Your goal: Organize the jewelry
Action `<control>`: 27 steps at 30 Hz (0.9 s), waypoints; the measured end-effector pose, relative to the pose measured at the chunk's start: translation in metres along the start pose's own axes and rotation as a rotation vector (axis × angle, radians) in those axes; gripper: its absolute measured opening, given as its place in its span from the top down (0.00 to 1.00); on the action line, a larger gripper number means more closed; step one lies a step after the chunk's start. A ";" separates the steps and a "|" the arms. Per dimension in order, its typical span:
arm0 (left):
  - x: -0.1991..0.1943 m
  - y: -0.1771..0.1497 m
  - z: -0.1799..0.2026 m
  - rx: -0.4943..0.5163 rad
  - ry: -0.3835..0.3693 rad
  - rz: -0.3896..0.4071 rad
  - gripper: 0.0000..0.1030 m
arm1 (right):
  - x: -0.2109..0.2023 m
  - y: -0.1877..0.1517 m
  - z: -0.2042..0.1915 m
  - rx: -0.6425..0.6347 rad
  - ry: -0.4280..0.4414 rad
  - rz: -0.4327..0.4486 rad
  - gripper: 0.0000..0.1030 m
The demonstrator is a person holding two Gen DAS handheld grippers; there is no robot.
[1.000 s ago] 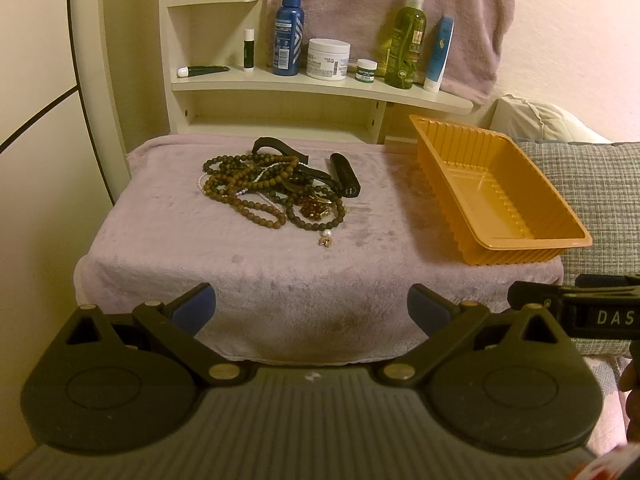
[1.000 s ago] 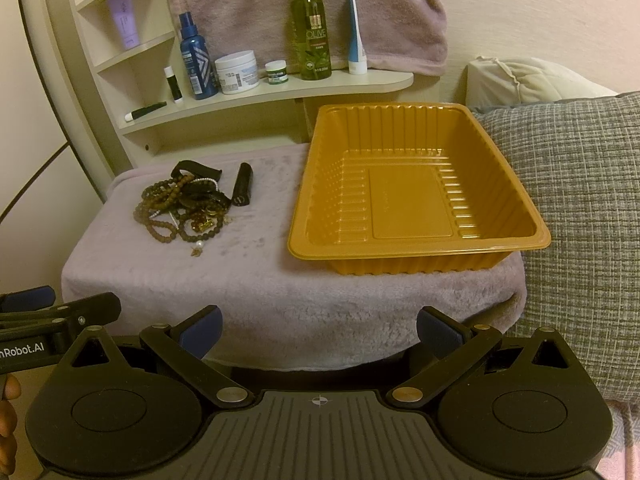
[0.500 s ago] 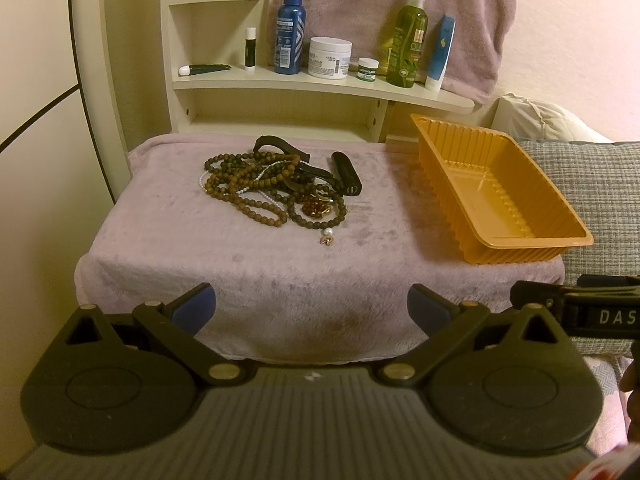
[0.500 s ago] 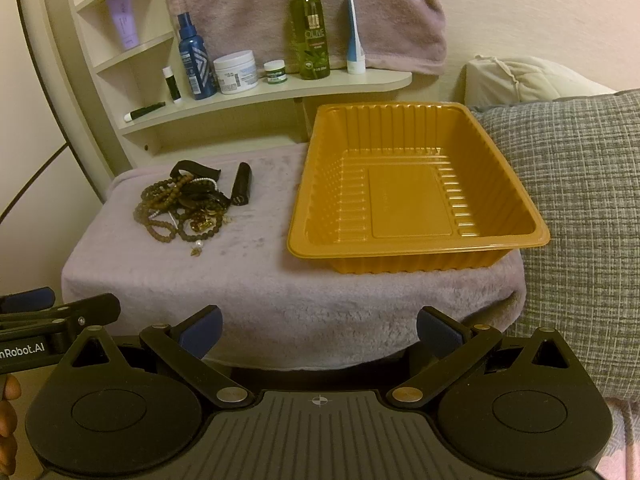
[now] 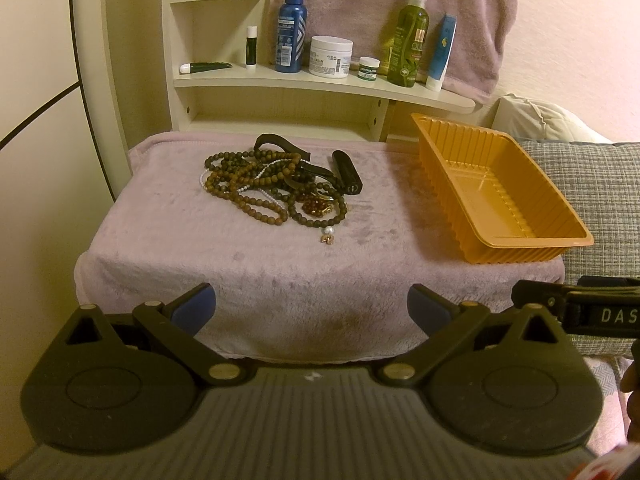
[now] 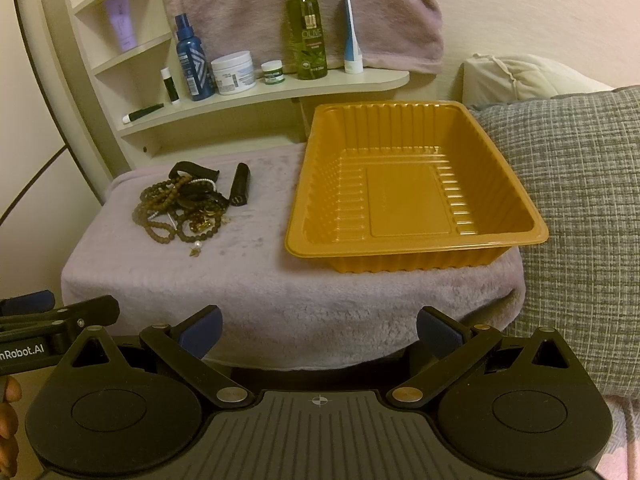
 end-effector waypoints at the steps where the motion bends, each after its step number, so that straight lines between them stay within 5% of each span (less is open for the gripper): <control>1: 0.000 0.000 0.000 0.000 0.000 0.000 0.02 | 0.000 0.000 0.000 0.000 0.000 0.000 0.00; 27: -0.001 0.007 -0.001 -0.047 -0.046 0.031 0.02 | -0.005 0.001 0.011 0.070 0.010 0.045 0.00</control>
Point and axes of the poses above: each gripper's, at about its wrist camera, not at the fingertips, and x roughly the way its jaws point, z to its right, y to its top, the point moved 5 cm from there along x, roughly the way its jaws point, and after that the axes turned 9 degrees about y, right-handed, at the moved point
